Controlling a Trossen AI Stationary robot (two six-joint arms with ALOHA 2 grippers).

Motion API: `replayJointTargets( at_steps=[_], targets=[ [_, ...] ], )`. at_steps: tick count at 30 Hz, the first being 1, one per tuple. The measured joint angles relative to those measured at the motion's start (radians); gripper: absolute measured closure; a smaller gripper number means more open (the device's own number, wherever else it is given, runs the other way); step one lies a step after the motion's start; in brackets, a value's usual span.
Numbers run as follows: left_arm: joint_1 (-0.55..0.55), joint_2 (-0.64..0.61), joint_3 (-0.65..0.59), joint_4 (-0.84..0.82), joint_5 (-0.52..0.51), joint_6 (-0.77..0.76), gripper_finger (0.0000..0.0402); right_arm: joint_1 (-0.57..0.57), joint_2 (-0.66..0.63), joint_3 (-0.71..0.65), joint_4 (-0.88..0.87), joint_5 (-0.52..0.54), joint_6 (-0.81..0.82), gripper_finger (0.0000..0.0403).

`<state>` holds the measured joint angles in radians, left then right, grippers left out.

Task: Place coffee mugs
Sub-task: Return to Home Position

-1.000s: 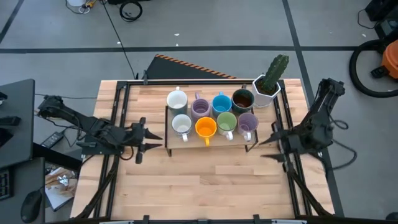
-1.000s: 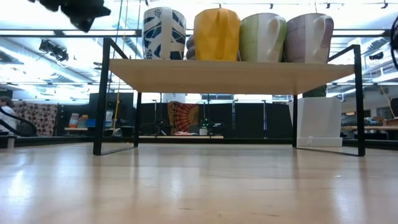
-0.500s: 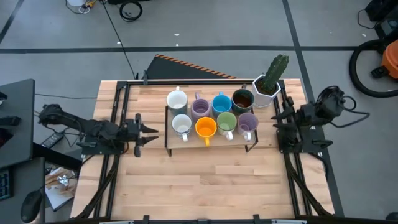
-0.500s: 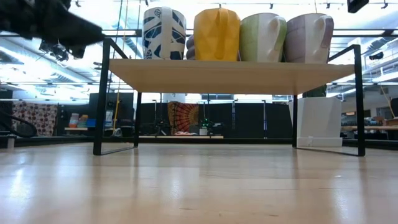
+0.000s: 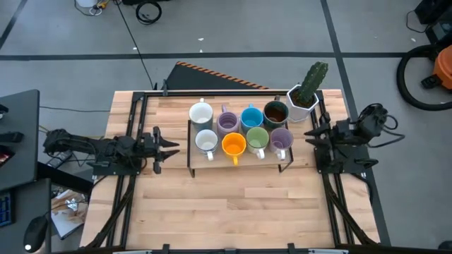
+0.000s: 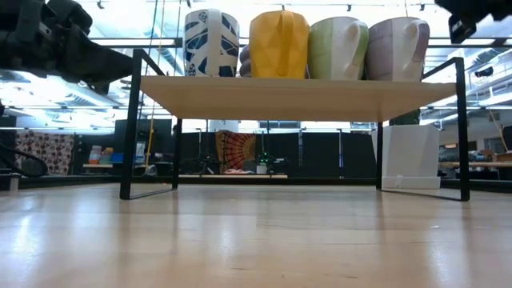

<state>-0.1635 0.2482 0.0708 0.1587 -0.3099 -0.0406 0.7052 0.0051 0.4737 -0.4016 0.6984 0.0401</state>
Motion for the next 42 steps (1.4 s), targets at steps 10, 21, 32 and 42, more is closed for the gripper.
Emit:
replayJointTargets(
  at_steps=[10,21,32,42],
  targets=[
    [0.003,-0.002,0.000,-0.024,0.001,0.000,0.0284,0.000,-0.002,-0.118,0.172,0.003,0.054,0.0286],
    [0.003,-0.002,0.000,-0.040,-0.008,0.026,0.0284,0.000,-0.002,-0.282,0.326,-0.088,0.063,0.0287],
    [0.002,-0.002,0.000,-0.046,0.004,0.026,0.0284,0.000,-0.002,-0.422,0.551,-0.176,-0.034,0.0287],
    [0.002,-0.002,0.000,-0.090,0.102,-0.001,0.0283,0.000,-0.002,-0.422,0.460,-0.305,-0.038,0.0287]
  ],
)
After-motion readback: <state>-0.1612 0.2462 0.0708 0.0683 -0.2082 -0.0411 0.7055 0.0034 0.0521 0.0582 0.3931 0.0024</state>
